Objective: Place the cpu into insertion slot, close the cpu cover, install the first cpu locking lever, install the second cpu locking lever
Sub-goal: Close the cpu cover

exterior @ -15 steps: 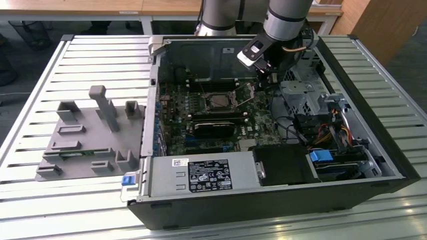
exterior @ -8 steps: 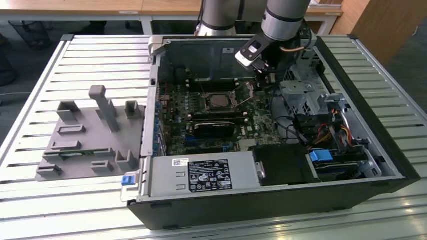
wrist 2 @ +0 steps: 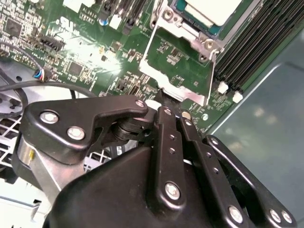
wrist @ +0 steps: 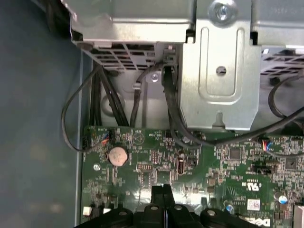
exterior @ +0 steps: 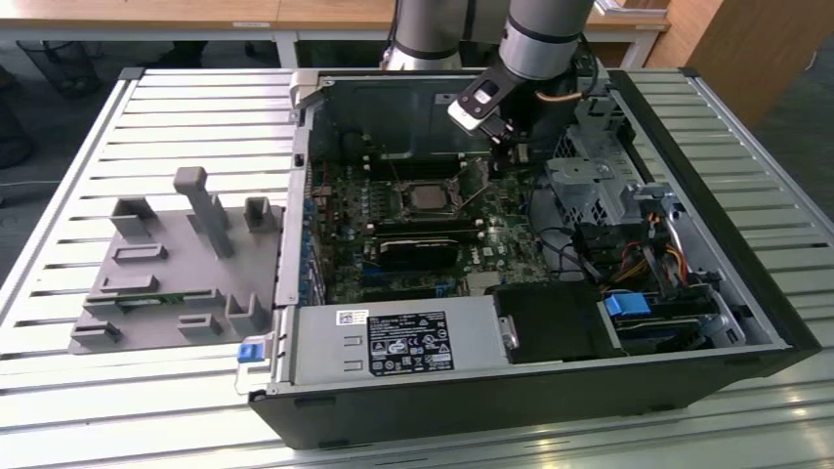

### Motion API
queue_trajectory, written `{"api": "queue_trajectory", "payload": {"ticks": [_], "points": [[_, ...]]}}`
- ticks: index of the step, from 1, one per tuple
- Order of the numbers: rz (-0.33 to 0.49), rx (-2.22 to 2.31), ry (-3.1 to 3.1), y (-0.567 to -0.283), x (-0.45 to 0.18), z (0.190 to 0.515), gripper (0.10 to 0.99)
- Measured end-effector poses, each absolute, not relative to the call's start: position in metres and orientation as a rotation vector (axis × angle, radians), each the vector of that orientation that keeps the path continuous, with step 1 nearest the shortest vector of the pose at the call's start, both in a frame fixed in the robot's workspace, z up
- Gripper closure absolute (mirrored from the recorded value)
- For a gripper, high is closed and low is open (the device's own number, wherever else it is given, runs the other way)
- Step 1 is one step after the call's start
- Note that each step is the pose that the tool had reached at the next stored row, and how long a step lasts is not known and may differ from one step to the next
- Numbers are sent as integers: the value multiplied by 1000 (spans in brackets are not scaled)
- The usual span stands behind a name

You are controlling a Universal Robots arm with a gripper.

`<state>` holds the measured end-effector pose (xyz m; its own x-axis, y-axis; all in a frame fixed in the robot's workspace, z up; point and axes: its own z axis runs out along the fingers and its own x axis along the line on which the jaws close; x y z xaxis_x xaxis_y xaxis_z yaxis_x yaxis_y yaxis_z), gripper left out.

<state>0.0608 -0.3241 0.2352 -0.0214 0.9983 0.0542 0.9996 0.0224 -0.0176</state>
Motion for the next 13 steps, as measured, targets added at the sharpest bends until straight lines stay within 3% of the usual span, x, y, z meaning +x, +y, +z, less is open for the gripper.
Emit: {"api": "queue_trajectory", "payload": {"ticks": [13], "points": [[-39, -2161, -2209, -324, 39, 235, 980]]}}
